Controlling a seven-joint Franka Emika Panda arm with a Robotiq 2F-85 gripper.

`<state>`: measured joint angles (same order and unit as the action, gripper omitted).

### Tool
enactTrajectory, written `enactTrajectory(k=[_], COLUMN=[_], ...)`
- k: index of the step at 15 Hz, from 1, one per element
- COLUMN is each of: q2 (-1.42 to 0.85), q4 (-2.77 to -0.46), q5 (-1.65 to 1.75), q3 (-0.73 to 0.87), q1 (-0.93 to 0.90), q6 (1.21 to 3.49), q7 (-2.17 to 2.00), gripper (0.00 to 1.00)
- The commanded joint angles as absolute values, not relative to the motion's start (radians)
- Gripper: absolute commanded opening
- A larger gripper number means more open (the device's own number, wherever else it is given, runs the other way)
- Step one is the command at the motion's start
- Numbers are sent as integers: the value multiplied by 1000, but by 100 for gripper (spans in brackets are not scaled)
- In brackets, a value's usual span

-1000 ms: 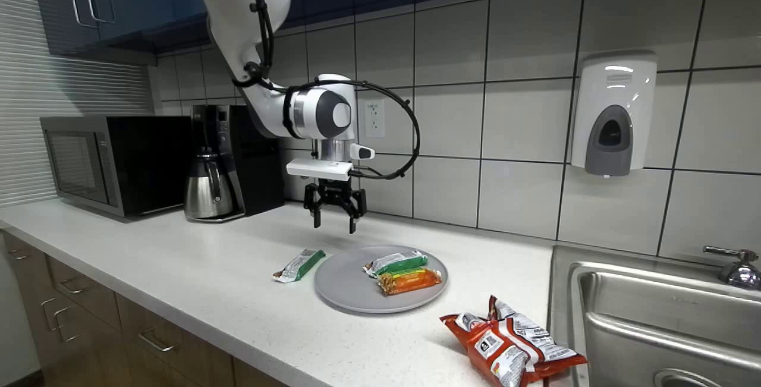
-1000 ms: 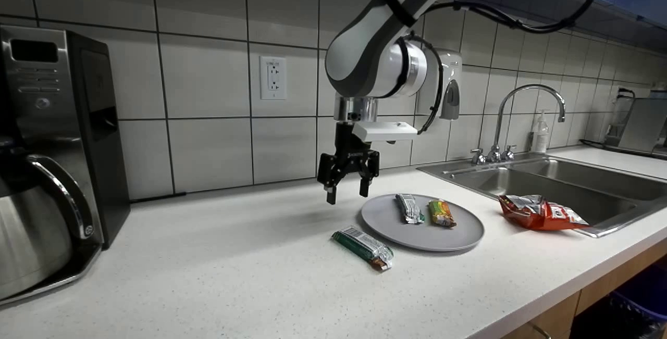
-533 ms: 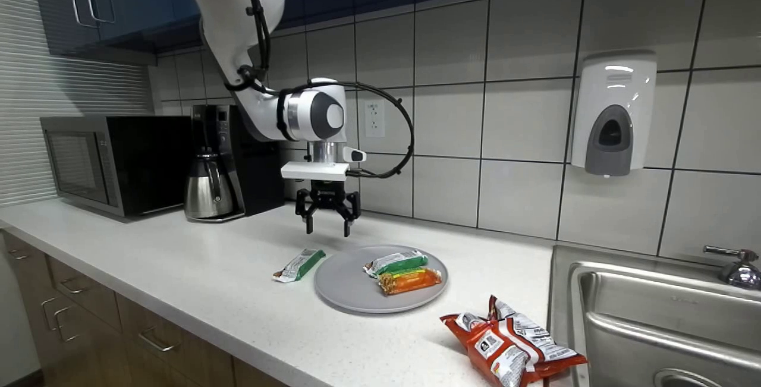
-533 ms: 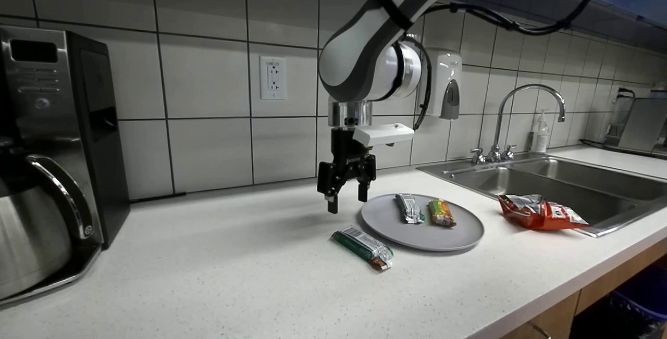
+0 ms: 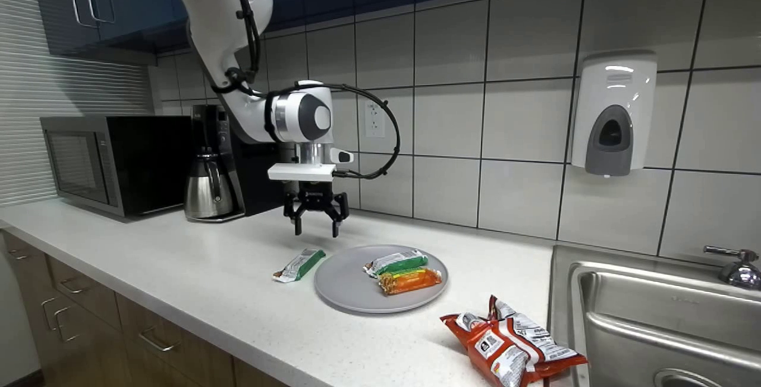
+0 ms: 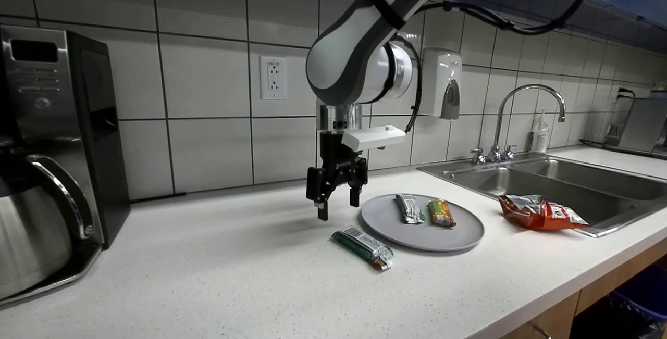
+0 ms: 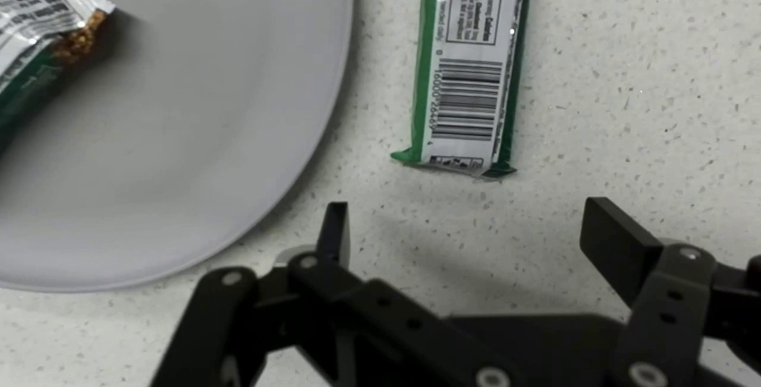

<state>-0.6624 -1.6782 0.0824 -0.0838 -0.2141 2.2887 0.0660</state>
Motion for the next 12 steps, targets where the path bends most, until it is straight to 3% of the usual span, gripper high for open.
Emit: enactTrajectory(k=[1,12], q2=[-656,-696], q4=[-1699,-1724], q5=[100,98], q3=[-71,-32], q1=[-233,-238], q6=[2317,2356], q7=[-27,-167], gripper=[100,100])
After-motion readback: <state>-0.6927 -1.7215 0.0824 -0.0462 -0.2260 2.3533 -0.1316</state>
